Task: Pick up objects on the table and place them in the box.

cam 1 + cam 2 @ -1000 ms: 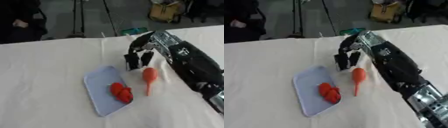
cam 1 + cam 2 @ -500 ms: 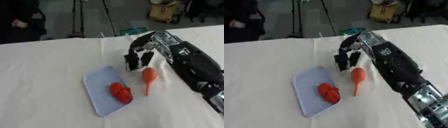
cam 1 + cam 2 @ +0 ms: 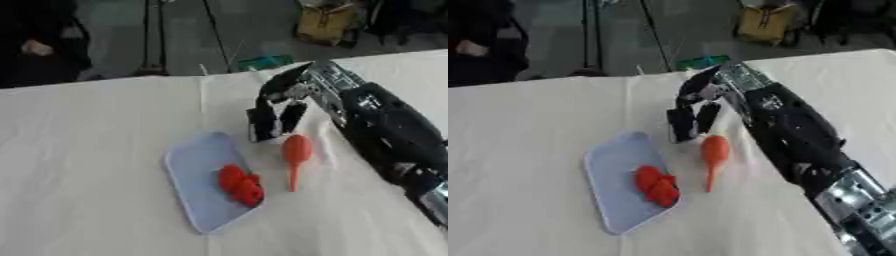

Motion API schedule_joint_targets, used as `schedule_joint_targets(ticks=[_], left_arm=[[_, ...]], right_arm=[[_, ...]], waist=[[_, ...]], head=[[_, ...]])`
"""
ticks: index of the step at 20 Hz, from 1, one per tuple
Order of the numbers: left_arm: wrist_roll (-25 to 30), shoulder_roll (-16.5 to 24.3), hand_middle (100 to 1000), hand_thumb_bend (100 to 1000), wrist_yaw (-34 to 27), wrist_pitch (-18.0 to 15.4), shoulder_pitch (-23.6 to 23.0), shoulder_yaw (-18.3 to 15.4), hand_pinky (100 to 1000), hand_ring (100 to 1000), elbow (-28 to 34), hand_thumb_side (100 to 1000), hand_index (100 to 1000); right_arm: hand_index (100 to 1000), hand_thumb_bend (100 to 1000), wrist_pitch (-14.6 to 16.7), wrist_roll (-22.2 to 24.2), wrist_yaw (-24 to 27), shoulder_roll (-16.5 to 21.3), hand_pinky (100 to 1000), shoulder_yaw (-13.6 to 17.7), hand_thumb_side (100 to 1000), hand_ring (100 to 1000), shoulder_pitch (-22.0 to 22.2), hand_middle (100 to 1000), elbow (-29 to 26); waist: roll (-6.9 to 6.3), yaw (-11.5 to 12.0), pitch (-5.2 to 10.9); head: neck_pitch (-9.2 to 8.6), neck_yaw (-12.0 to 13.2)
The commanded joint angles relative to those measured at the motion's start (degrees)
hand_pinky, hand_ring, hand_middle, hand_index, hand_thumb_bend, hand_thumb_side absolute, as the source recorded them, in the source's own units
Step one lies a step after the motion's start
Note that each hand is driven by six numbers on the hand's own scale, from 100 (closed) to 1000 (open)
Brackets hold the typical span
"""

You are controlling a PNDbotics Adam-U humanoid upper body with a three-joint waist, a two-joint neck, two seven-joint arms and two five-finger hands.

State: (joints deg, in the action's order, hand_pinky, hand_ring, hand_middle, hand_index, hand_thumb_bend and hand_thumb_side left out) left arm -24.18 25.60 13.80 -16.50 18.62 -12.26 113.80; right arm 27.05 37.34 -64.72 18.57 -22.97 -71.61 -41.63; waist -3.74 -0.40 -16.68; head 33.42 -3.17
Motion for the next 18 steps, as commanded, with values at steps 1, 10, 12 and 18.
schedule_joint_targets(ticks=[1,10,12,18], left_arm=[[-0.03,1.43,859,100,0.14,0.15,0.48,-0.73,793,912,0.80,935,783],[0.07,1.58,859,100,0.14,0.29,0.32,-0.73,793,912,0.80,935,783],[0.11,1.69,859,100,0.14,0.30,0.31,-0.71,793,911,0.80,935,783],[0.16,1.86,859,100,0.12,0.31,0.44,-0.71,794,912,0.80,936,783]], right_arm=[[641,188,14.05,14.63,1.49,1.43,997,-0.01,578,965,-1.71,745,-2.25],[638,167,13.24,14.63,4.88,1.96,995,-0.79,601,963,-2.18,732,-5.29],[637,164,13.08,14.63,6.32,2.22,995,-0.92,603,964,-2.50,731,-7.02],[638,155,12.22,14.63,9.91,3.53,995,-2.73,617,965,-2.70,728,-12.66]], waist=[[0.08,-0.07,1.55],[0.24,-0.39,2.01],[0.41,-0.55,2.23],[0.71,-0.78,2.52]], head=[[-0.25,0.23],[-0.04,0.43],[0.09,0.52],[0.32,1.06]])
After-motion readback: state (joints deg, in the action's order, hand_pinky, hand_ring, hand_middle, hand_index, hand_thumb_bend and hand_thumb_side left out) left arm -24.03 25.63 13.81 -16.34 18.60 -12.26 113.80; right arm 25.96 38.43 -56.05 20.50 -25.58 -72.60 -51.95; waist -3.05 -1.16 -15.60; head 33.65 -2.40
